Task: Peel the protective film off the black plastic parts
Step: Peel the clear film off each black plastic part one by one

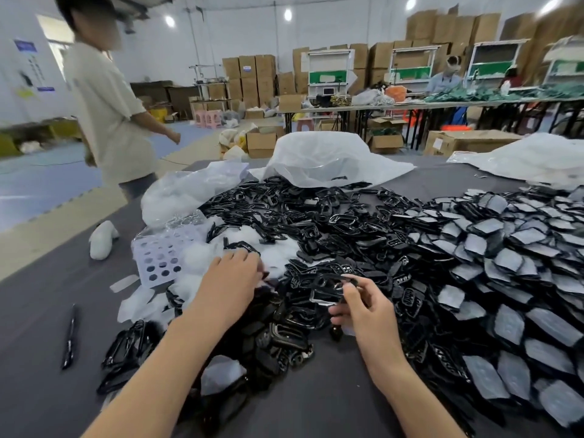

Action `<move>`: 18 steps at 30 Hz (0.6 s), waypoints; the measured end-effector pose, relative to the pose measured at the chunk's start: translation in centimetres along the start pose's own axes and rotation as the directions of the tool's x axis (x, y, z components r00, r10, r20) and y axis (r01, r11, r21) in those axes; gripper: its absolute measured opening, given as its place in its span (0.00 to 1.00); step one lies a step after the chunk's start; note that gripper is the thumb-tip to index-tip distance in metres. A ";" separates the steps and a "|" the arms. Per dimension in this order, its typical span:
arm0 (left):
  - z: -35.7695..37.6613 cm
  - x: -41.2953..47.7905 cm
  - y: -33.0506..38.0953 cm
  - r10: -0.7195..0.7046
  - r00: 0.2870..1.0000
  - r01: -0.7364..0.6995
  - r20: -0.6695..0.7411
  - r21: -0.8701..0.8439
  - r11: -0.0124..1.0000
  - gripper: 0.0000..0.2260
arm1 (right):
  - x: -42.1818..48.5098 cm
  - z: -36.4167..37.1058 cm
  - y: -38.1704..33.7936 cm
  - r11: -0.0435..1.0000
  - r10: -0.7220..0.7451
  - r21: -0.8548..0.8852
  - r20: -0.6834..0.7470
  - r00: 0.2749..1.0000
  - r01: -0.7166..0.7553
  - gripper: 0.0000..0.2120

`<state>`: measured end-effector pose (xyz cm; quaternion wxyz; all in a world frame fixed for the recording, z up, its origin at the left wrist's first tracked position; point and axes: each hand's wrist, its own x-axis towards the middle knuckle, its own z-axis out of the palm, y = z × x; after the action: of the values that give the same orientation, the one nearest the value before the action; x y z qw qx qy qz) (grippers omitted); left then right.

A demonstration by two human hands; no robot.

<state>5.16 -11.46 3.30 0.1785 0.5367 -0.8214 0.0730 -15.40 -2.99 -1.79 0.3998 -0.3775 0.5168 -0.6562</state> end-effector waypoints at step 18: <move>2.7 -3.1 8.1 -0.291 0.947 0.201 0.137 -0.958 0.203 0.10 | 2.0 -0.2 0.1 0.983 0.058 0.181 -0.092 0.994 -0.040 0.06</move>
<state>-1.65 -6.27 0.20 0.5081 0.4346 -0.5891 -0.4539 -16.33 -4.74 -1.74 0.4225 -0.2948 0.4838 -0.7074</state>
